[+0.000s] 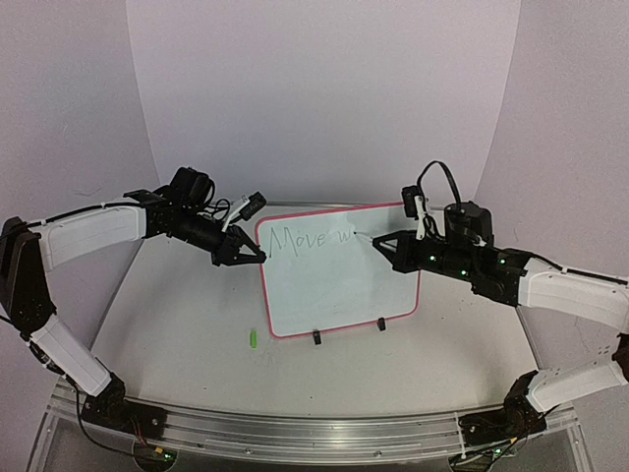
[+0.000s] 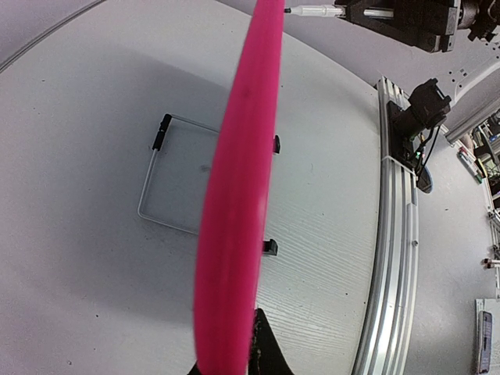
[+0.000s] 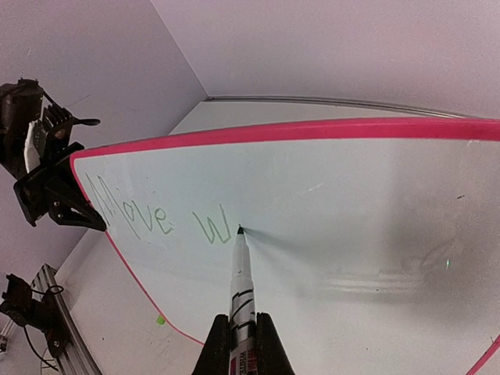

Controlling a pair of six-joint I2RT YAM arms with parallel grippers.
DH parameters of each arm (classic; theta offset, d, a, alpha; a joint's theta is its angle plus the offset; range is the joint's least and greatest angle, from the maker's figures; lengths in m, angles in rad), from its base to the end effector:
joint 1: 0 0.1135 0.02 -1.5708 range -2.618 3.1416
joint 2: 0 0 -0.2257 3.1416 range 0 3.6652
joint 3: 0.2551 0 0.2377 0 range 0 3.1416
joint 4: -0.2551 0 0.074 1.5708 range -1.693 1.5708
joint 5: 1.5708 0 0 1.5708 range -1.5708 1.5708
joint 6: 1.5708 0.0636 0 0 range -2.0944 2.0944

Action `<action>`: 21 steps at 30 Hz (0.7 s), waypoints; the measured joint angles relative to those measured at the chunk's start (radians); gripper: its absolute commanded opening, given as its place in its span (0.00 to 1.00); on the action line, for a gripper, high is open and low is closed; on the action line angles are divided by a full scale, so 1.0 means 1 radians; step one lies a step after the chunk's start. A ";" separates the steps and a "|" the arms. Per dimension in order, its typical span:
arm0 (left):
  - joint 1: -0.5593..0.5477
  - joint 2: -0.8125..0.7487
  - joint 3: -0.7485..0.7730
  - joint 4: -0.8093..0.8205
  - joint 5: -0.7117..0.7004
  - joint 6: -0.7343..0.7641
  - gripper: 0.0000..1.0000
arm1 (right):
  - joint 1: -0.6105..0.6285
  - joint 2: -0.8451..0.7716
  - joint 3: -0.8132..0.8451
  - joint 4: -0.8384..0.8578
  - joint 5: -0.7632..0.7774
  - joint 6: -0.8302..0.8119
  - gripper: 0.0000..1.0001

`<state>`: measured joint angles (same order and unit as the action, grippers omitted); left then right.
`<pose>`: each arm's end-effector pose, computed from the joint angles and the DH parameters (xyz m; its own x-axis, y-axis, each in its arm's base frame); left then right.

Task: Write a sentence on the whiteboard

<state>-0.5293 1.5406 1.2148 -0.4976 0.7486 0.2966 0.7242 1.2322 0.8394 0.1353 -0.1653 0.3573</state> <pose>0.2649 -0.2051 0.2339 -0.3806 0.4707 -0.7960 0.9207 0.2731 -0.2787 0.2273 0.2150 0.2589 -0.4490 0.0635 -0.8913 -0.6572 0.6524 0.3775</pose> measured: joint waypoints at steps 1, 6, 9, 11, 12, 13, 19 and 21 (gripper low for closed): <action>0.000 0.000 0.000 0.000 0.000 0.000 0.00 | 0.000 0.004 0.000 0.000 0.001 0.000 0.00; 0.000 0.000 0.000 0.000 0.000 -0.003 0.00 | 0.000 0.016 0.000 0.000 0.001 0.000 0.00; 0.000 0.000 0.000 0.000 0.000 -0.004 0.00 | 0.000 0.016 0.000 0.000 0.002 0.001 0.00; 0.000 0.000 0.000 0.000 0.000 -0.004 0.00 | 0.000 0.016 -0.001 0.000 0.003 0.003 0.00; 0.000 0.000 0.000 0.000 0.000 -0.004 0.00 | 0.000 0.015 -0.002 0.000 0.004 0.005 0.00; 0.000 0.000 0.000 0.000 0.000 -0.004 0.00 | 0.000 0.013 -0.006 0.000 0.004 0.008 0.00; 0.000 0.000 0.000 0.000 0.000 -0.004 0.00 | 0.000 0.003 -0.039 -0.002 0.008 0.024 0.00; 0.000 0.000 0.000 0.000 0.000 -0.005 0.00 | 0.000 0.002 -0.045 -0.002 0.008 0.027 0.00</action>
<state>-0.5293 1.5406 1.2148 -0.4976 0.7483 0.2920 0.7242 1.2344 0.7946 0.1332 -0.1577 0.3847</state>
